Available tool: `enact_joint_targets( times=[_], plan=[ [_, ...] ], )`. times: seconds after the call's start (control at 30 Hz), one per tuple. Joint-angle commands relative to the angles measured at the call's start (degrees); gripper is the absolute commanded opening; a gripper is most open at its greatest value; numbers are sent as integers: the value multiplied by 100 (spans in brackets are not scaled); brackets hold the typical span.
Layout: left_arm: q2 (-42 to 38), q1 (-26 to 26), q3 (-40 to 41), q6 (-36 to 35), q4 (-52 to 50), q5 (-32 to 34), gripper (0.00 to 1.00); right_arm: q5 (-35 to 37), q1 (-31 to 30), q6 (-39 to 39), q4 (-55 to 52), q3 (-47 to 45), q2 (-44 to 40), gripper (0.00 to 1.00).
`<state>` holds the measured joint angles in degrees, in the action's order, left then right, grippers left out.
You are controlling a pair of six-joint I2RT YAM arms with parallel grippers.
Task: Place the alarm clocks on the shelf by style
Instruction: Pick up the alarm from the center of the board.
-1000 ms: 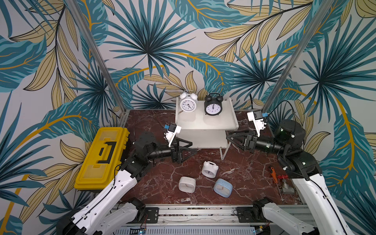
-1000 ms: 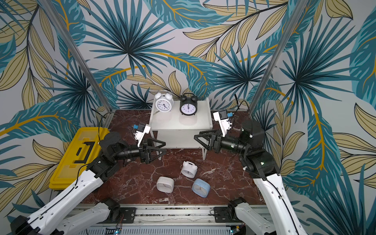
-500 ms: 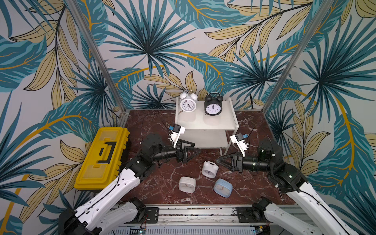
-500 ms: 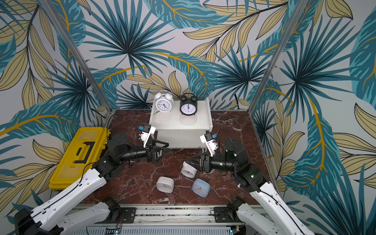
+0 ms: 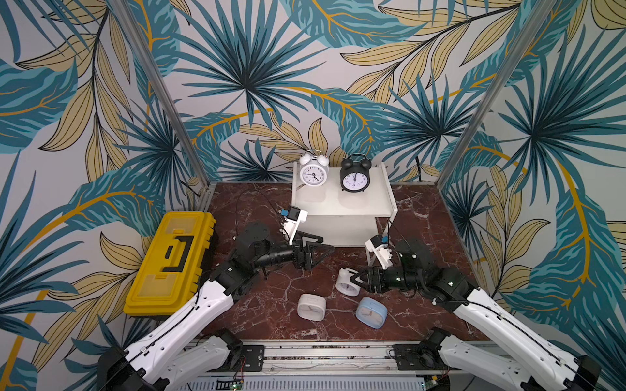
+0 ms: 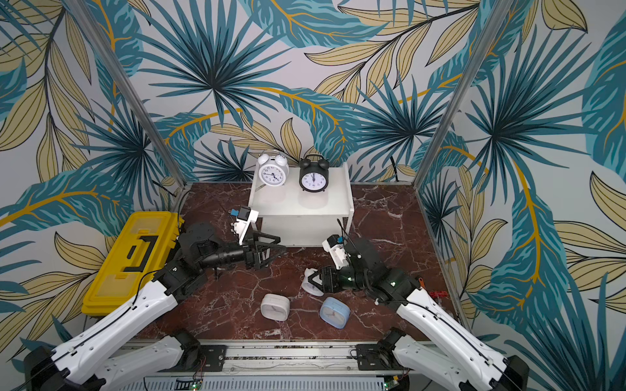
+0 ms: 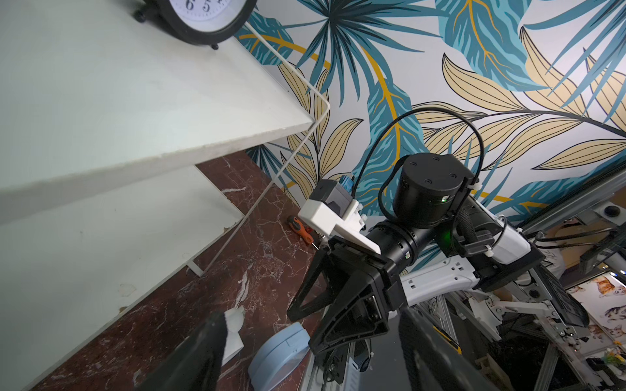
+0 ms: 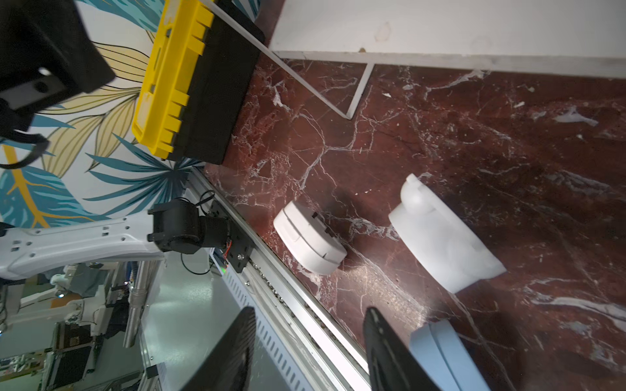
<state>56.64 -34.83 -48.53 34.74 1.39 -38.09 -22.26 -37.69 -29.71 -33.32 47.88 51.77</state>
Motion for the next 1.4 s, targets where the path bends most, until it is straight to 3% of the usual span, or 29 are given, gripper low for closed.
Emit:
enact_joint_targets(
  times=[0.0, 0.4, 1.23, 1.37],
  plan=[
    [-34, -12, 142, -4, -7, 69, 82, 527, -86, 198, -46, -155, 72, 54],
    [-91, -14, 81, -127, -182, 91, 82, 1817, -317, 726, -227, -222, 488, 55],
    [-188, -9, 176, -178, -235, 9, 82, 3207, -801, 1101, 293, 129, 2015, 51],
    [-203, -8, 195, -191, -242, 20, 82, 3189, -989, 1104, 287, 152, 2056, 41]
  ],
)
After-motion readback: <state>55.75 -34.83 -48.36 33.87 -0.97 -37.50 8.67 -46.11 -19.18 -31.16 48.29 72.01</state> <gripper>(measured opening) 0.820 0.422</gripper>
